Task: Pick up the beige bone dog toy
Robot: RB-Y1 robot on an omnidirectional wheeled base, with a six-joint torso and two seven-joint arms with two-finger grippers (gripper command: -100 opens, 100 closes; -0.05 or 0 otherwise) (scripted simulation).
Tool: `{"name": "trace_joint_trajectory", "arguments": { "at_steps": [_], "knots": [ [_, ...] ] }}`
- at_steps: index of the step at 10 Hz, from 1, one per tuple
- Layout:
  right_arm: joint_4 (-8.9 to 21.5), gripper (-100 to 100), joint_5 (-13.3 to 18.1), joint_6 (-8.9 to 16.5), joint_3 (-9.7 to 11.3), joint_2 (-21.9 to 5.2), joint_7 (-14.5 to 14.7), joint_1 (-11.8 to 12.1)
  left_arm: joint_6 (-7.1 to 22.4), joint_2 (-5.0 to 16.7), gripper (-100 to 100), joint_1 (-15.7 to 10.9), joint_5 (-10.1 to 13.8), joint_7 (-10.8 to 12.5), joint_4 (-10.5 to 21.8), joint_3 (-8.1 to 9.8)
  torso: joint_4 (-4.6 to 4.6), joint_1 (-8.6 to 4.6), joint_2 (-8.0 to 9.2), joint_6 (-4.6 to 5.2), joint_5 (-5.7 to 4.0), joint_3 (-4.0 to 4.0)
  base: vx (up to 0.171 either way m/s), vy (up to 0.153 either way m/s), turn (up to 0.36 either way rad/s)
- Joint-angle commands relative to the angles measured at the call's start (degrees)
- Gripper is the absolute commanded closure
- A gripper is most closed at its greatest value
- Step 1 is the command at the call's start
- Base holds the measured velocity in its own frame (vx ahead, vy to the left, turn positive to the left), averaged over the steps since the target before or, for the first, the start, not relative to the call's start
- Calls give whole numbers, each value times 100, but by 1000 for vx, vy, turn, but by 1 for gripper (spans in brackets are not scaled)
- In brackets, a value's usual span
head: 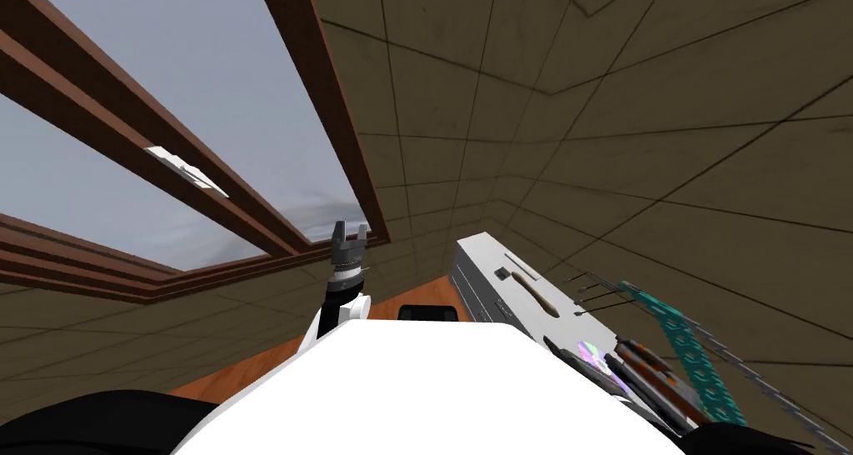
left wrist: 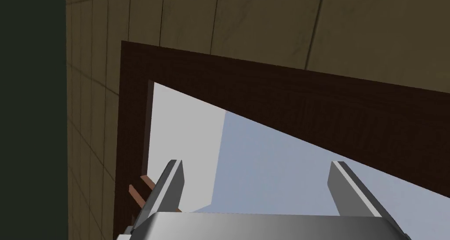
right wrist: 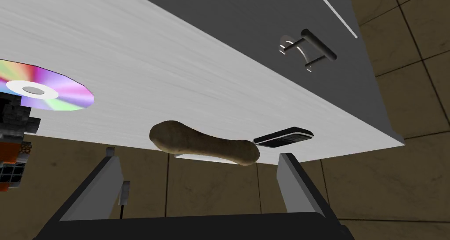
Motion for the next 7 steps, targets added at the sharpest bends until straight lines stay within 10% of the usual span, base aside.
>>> {"name": "trace_joint_trajectory", "arguments": {
  "at_steps": [1,7],
  "knots": [
    [110,-100,72,144,84,-49,82,11,0,0,0,0,0,0,0,0,0,0,0,0,0,0,-4,-32,307],
    [578,-100,145,869,487,-860,409,510,0,0,0,1,0,0,0,1,-3,-3,-17,1,-1,-10,17,-38,403]
  ]
}}
